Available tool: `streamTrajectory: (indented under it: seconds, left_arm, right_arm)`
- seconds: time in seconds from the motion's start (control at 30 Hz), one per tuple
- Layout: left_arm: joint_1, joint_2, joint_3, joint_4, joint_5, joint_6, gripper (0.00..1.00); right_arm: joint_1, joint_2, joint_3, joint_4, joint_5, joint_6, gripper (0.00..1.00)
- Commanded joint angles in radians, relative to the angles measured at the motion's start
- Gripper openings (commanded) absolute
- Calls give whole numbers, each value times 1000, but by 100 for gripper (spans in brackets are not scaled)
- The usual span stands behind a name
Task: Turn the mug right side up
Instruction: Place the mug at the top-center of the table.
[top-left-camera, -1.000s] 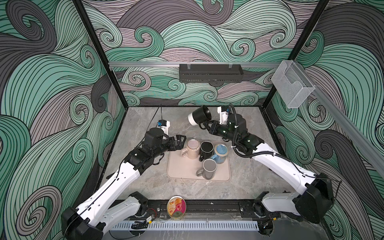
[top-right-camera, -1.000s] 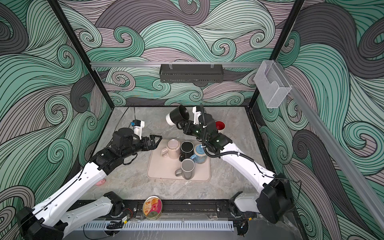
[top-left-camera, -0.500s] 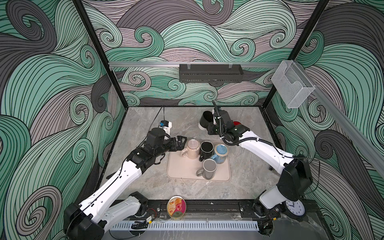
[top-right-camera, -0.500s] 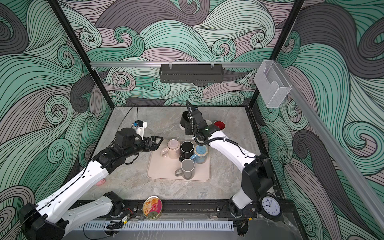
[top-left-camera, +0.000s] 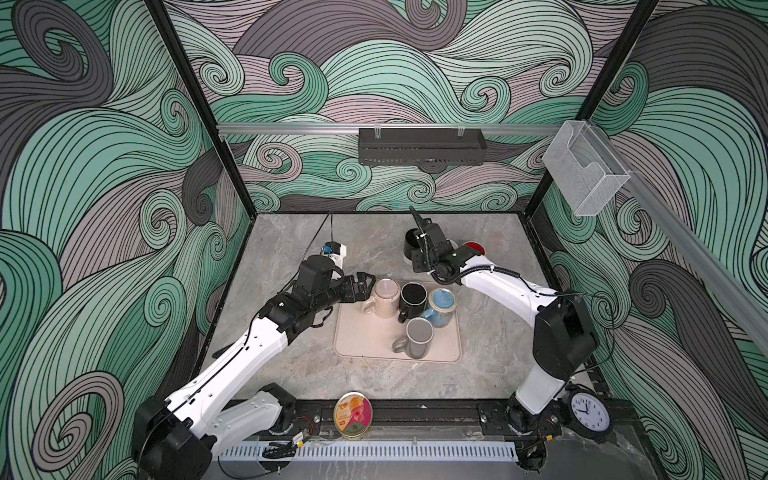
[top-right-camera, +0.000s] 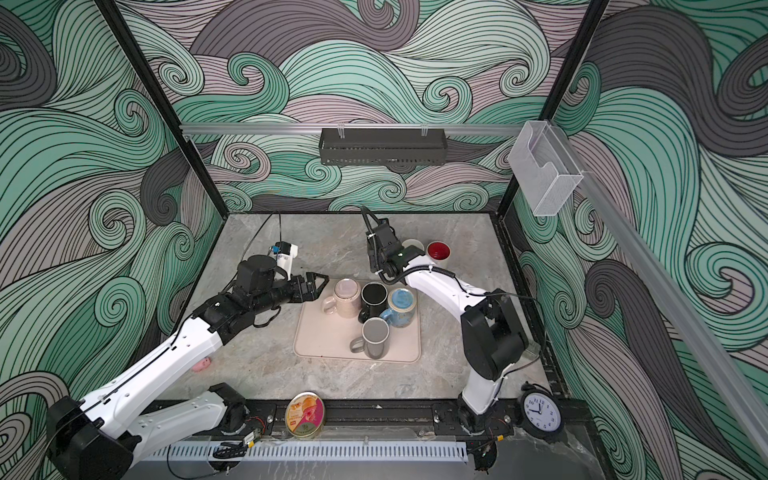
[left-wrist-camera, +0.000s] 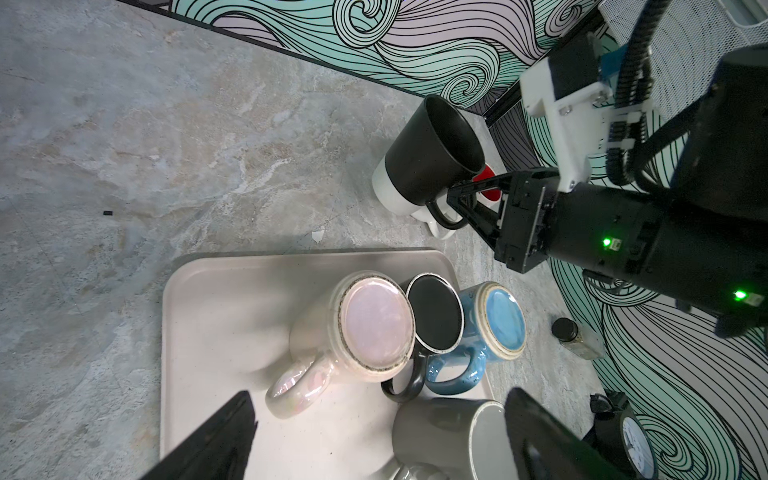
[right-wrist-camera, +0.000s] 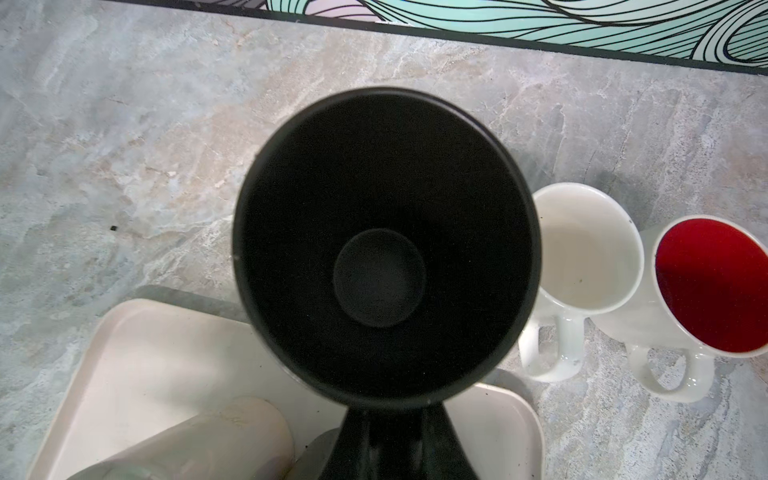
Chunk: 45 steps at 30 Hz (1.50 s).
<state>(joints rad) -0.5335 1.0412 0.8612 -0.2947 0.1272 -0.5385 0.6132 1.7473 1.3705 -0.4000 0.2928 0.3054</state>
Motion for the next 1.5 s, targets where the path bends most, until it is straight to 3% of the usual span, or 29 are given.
streamTrajectory:
  seconds: [0.0, 1.07, 1.4, 1.47]
  left_arm:
    - [-2, 11, -2, 12, 14, 13, 95]
    - [-2, 46, -35, 12, 11, -6, 94]
    - [-2, 41, -49, 7, -2, -12, 94]
    - [-2, 44, -50, 7, 2, -17, 95]
  right_arm:
    - [-13, 9, 54, 79, 59, -26, 0]
    - [-60, 185, 19, 172, 101, -50, 0]
    - [-58, 171, -34, 190, 130, -5, 0]
    - [-57, 164, -43, 192, 126, 6, 6]
